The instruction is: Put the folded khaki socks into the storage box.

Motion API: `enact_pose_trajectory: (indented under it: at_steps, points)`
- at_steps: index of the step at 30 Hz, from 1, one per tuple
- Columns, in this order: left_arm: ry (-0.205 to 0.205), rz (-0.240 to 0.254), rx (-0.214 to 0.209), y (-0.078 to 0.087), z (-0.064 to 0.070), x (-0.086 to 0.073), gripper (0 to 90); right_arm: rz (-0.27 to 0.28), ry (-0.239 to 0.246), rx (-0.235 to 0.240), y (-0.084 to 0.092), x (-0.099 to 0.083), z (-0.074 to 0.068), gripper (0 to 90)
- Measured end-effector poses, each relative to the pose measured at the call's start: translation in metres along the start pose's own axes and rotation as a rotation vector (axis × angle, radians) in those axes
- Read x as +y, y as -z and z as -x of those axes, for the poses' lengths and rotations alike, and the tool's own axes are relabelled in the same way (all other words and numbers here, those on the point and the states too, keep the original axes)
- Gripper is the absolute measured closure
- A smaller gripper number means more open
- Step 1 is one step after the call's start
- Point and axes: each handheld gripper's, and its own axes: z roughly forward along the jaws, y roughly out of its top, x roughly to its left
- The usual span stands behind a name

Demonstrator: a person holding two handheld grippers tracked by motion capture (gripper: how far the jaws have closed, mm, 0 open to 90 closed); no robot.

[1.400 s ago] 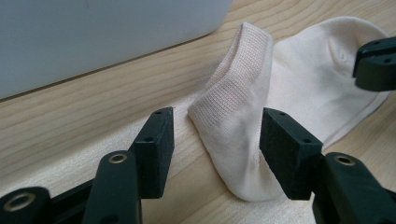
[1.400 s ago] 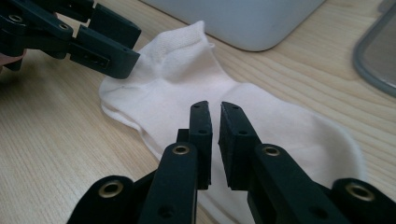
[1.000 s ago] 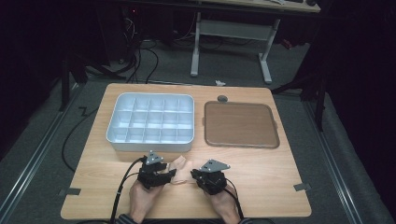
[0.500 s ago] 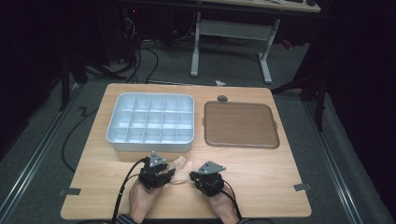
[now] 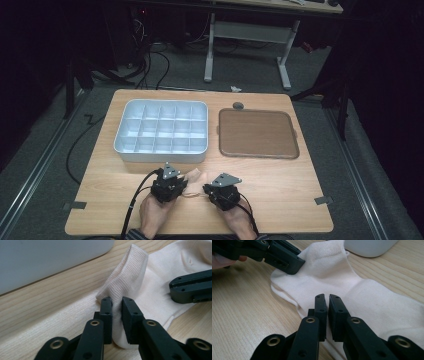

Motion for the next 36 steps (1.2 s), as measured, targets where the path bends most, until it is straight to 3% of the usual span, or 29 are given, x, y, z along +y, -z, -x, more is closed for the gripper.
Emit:
enact_pose_trajectory:
  at_steps: [4,10,19,26,36]
  points:
    - [-0.002,-0.001,-0.013,0.001,0.000,0.000,84.2,-0.002,-0.002,-0.003,0.000,0.000,-0.001,85.4]
    - [0.027,0.006,-0.067,0.003,-0.006,-0.002,85.8,-0.002,-0.001,-0.003,0.000,0.000,0.000,85.3]
    - [0.034,0.052,-0.108,0.012,-0.008,0.000,86.2,-0.014,0.004,-0.006,0.000,0.002,-0.001,85.4]
    - [0.056,0.098,-0.166,0.019,-0.010,0.004,86.2,-0.039,0.013,-0.013,-0.001,0.005,-0.002,86.0]
    - [0.067,0.137,-0.189,0.024,-0.014,0.005,86.3,-0.059,0.021,-0.010,-0.006,0.013,-0.004,87.1]
